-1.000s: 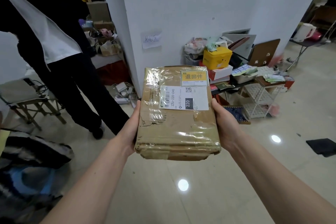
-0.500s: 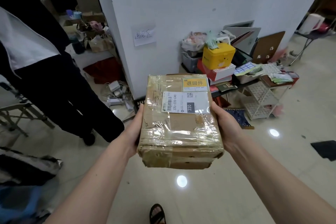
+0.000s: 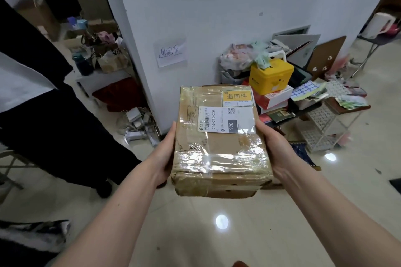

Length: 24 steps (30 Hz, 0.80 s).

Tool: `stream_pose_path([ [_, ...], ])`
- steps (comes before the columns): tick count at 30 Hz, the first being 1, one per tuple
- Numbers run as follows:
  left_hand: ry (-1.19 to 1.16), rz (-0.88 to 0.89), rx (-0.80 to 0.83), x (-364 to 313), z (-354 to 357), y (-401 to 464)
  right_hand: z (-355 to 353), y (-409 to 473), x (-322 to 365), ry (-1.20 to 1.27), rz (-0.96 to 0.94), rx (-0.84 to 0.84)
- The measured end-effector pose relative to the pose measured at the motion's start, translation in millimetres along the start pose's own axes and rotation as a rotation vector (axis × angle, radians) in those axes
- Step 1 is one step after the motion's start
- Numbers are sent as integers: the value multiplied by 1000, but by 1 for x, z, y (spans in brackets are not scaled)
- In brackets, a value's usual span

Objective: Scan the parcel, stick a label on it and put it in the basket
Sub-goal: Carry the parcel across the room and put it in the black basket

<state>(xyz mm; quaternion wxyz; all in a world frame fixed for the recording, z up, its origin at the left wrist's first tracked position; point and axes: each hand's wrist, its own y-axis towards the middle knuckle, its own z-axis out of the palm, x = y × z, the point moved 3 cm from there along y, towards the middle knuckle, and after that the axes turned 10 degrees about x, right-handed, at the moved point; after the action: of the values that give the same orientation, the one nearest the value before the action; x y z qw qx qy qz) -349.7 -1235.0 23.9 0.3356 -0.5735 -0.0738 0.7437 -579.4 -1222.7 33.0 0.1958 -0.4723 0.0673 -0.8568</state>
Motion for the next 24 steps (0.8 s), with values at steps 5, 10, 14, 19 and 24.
stream_pose_path([
  [5, -53, 18, -1, -20, -17, 38, -5, 49, 13, -5, 3, 28],
  [10, -82, 41, -25, -40, -30, 79, -15, 104, 29, -8, 10, 112],
  [14, -97, 42, -16, -63, -32, 121, -39, 157, 45, 16, 78, 66],
  [19, -99, 10, -57, -90, -43, 178, -66, 221, 67, 24, 190, 47],
  [24, -149, -6, -68, -102, -60, 231, -82, 282, 81, 15, 210, 72],
])
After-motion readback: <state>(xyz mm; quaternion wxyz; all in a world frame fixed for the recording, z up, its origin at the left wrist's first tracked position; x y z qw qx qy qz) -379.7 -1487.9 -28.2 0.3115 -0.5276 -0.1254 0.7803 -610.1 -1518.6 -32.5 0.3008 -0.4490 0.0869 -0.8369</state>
